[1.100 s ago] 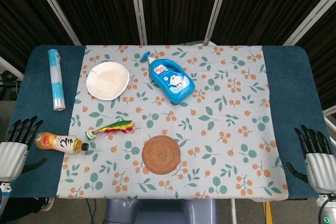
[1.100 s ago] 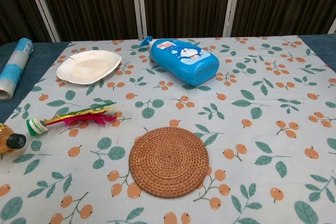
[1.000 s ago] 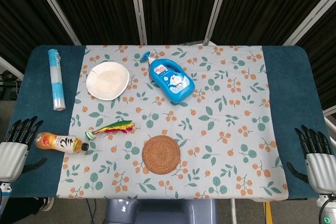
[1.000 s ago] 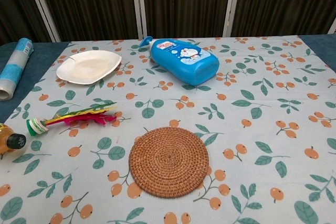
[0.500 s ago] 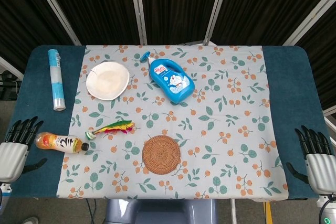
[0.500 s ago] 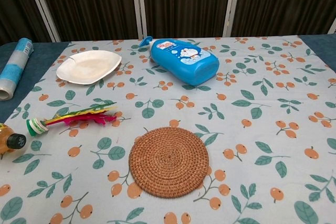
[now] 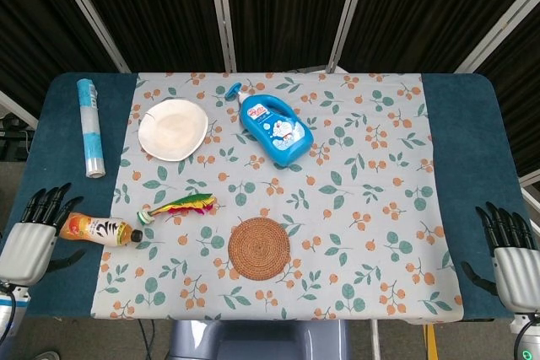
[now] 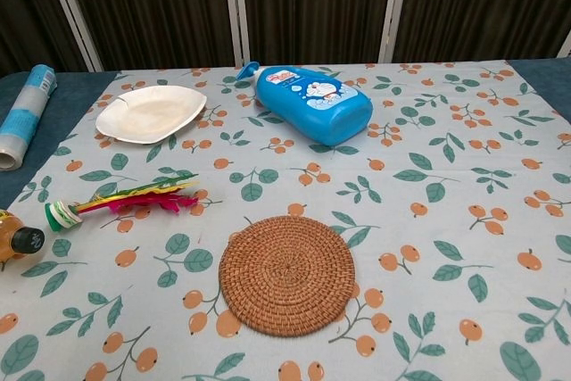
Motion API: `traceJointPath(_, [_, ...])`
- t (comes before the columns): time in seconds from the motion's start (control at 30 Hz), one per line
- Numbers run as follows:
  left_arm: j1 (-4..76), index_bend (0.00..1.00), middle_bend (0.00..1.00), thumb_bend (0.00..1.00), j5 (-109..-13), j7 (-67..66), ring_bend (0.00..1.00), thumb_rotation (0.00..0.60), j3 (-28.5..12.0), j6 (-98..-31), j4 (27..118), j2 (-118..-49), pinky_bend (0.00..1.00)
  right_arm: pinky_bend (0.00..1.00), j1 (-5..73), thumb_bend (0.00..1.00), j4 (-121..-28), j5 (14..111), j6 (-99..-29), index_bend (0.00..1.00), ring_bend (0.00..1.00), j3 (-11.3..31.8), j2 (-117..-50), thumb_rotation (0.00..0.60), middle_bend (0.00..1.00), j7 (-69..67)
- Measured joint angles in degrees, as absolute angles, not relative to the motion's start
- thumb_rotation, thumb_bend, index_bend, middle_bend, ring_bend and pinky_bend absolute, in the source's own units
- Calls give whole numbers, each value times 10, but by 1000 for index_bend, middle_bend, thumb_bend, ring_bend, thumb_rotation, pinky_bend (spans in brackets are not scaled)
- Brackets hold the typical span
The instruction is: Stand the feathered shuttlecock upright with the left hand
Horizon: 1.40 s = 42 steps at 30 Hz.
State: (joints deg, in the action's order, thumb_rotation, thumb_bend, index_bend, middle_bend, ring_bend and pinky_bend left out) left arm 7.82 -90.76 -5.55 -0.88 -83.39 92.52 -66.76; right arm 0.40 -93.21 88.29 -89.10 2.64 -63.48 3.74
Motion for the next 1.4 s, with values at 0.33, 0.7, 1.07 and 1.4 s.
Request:
traceJointPath(0.33, [141, 324, 0, 196, -857, -143, 0, 600, -55, -763, 934, -724, 0, 0, 2, 140, -935, 882, -892, 51, 0, 26, -633, 600, 0, 35])
traceJointPath(0.7, [220, 400, 0, 231, -767, -259, 0, 600, -100, -686, 883, -862, 0, 0, 2, 141, -935, 877, -888, 52, 0, 27, -630, 600, 0, 28])
traceJointPath(1.07, [278, 453, 0, 253, -708, -305, 0, 600, -127, -654, 784, -988, 0, 0, 1, 140, -936, 873, -888, 52, 0, 28, -628, 600, 0, 20])
traceJointPath(1.4, [308, 492, 0, 271, -689, -313, 0, 600, -137, -651, 721, -1048, 0, 0, 0, 139, -937, 874, -890, 52, 0, 28, -627, 600, 0, 18])
